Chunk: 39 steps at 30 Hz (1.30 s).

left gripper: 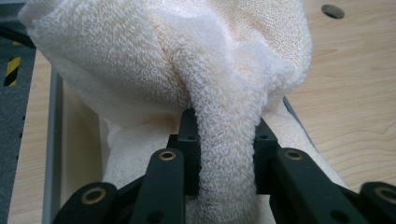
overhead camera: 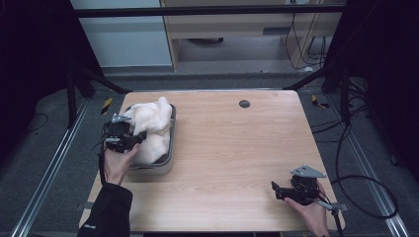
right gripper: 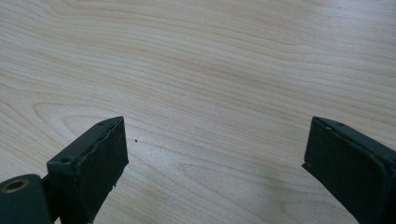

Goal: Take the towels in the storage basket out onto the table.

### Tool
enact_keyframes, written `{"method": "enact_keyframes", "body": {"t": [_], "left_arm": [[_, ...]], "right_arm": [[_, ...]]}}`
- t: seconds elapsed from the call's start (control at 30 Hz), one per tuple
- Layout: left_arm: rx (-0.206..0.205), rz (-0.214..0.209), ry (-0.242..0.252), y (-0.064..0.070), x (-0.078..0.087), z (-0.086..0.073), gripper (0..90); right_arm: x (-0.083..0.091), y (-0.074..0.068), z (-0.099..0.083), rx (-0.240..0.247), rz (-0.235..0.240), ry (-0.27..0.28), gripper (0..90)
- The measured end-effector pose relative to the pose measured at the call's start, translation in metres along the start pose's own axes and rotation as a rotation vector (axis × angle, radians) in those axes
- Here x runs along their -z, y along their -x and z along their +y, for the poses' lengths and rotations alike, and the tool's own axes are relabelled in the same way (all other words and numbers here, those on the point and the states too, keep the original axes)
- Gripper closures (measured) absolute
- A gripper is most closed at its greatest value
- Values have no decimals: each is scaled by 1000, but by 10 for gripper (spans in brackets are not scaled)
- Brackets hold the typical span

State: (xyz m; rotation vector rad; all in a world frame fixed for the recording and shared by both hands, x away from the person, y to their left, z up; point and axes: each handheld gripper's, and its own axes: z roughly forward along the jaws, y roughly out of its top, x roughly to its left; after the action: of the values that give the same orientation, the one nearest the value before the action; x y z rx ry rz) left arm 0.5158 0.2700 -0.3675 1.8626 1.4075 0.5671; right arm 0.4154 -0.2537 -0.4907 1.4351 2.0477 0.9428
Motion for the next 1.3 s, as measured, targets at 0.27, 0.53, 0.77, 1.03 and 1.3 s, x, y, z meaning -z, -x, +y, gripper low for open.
{"method": "enact_keyframes", "body": {"t": [0.27,0.53,0.77,1.03,1.3], "left_arm": [[-22,-6,53,2,26,13,721],[-61,-25,87,10,47,28,727],[-80,-26,105,16,57,38,729],[-96,-25,128,20,70,51,731],[-109,-26,149,24,80,63,732]], "right_arm": [[0,0,0,2,-1,0,61],[0,0,0,-1,-2,1,61],[0,0,0,4,-3,-1,60],[0,0,0,3,-2,-2,59],[0,1,0,-3,-1,-3,59]]}}
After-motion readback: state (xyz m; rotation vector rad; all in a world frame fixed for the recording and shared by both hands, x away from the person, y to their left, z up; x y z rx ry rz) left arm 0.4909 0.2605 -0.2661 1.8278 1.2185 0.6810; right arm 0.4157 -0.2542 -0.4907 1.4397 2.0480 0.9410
